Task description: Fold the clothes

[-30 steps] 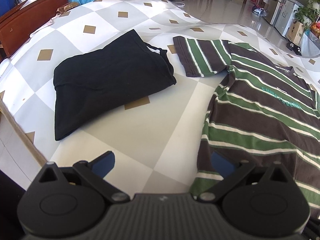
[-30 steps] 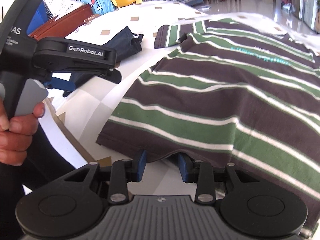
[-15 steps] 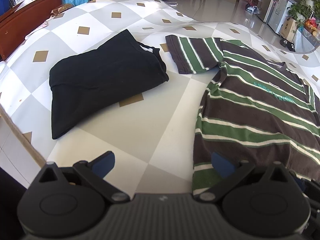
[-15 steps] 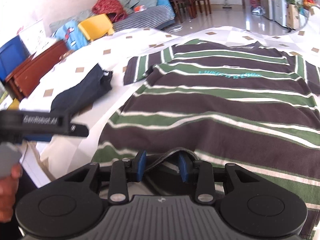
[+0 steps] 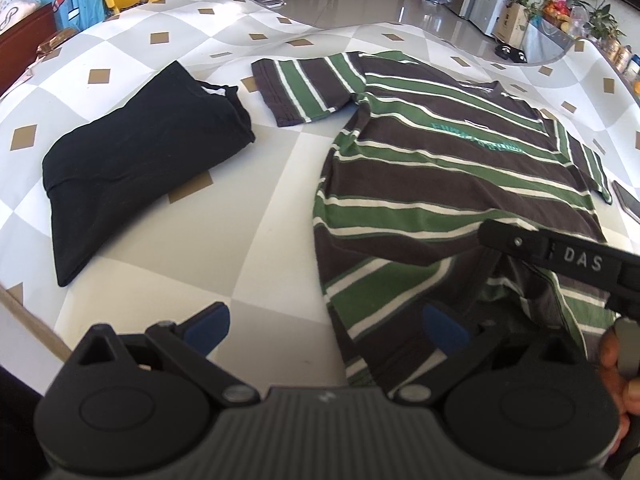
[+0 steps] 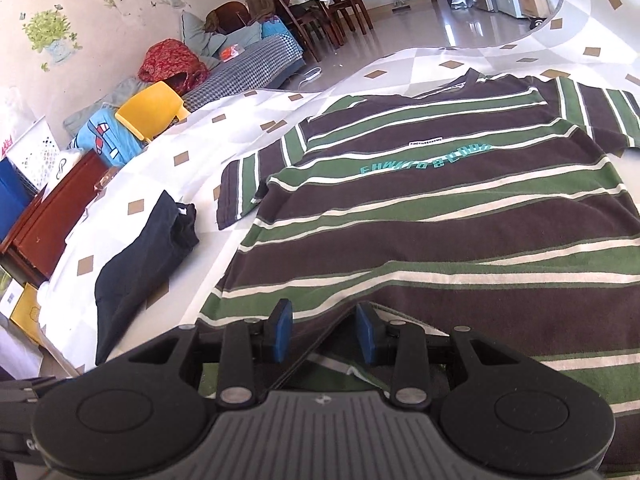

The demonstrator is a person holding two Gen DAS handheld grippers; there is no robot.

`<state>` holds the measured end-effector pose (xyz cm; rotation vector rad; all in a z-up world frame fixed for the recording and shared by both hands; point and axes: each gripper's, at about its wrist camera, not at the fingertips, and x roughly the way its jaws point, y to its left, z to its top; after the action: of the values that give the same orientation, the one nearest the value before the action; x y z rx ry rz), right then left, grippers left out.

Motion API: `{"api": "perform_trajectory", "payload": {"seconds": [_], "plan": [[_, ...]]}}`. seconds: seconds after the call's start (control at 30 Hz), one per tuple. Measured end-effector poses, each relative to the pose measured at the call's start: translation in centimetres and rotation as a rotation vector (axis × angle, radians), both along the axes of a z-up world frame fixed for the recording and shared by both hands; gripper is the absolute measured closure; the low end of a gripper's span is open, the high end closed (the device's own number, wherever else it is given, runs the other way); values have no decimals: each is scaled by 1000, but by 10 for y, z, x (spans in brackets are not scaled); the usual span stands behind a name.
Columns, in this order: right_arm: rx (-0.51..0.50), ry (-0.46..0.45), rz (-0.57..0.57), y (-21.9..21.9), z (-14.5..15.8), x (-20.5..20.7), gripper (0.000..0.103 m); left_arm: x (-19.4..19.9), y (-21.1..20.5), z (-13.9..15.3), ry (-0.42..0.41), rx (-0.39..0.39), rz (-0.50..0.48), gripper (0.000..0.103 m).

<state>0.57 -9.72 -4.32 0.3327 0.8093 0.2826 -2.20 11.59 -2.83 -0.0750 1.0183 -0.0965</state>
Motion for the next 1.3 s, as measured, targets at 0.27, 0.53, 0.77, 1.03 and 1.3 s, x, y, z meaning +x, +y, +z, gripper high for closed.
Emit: {"api": "perform_trajectory", "payload": {"seconds": [0.27, 0.53, 0.77, 1.03, 1.3], "plan": [[43, -23, -17, -4, 9, 2, 68, -2, -26, -11, 15, 25, -107, 0], [50, -28, -18, -6, 13, 1, 68, 5, -40, -29, 28, 92, -110, 0], [37, -23, 1, -7, 16, -4, 67, 14, -25, -30, 31, 53, -10, 0], [-30, 2, 56, -7, 21, -15, 67, 17, -8, -32, 62, 38, 88, 0], [-64, -12, 159, 0, 28, -31, 67, 21, 8, -37, 110, 32, 177, 0]]}}
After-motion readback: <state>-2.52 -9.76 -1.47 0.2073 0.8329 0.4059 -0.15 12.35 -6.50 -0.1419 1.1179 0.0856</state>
